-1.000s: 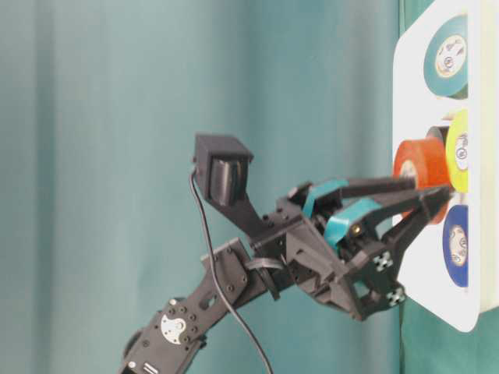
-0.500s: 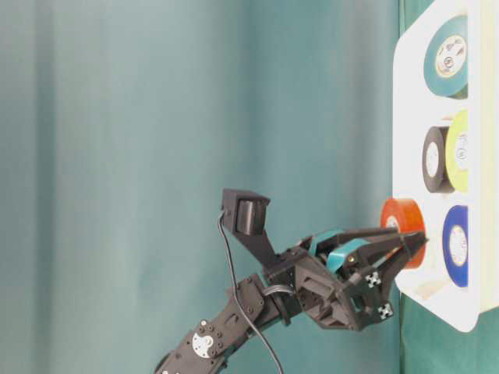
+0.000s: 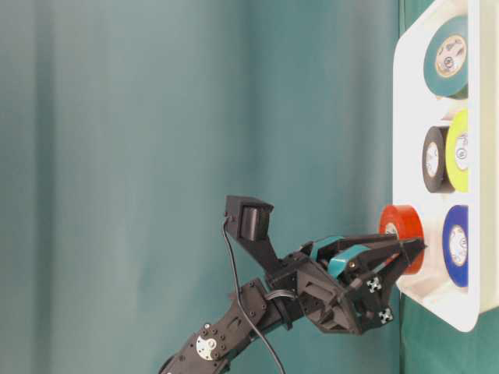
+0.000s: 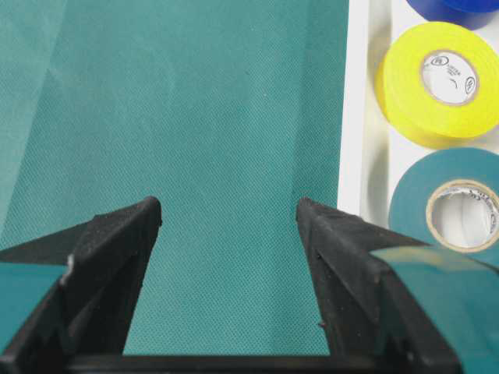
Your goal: Put the tape alternately from left to right into the white case.
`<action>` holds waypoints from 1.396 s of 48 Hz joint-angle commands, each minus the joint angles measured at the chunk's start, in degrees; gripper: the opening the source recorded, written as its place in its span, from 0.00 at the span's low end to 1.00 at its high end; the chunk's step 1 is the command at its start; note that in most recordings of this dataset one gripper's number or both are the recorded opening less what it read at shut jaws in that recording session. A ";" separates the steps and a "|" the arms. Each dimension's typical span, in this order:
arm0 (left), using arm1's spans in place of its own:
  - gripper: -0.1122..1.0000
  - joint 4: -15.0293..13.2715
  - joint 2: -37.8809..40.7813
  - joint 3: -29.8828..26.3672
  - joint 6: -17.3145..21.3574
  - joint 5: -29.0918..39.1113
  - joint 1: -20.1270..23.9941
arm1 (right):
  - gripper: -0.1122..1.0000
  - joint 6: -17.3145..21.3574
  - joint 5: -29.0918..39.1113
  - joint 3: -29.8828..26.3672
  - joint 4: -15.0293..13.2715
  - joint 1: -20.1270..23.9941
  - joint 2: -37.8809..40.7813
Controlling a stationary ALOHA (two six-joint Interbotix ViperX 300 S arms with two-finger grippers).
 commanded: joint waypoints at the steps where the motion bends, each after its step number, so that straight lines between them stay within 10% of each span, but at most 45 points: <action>1: 0.11 0.09 -2.29 -0.70 0.00 -0.44 0.18 | 0.76 0.00 -0.44 -0.62 0.18 0.09 -0.53; 11: 0.47 0.09 -2.29 -0.44 0.09 -0.44 0.18 | 0.76 -0.09 -0.44 -0.70 0.18 0.09 -0.53; 67: 0.43 -0.09 -15.38 14.41 -1.23 -6.50 -20.48 | 0.76 -0.18 -0.44 -0.26 0.18 0.09 -1.58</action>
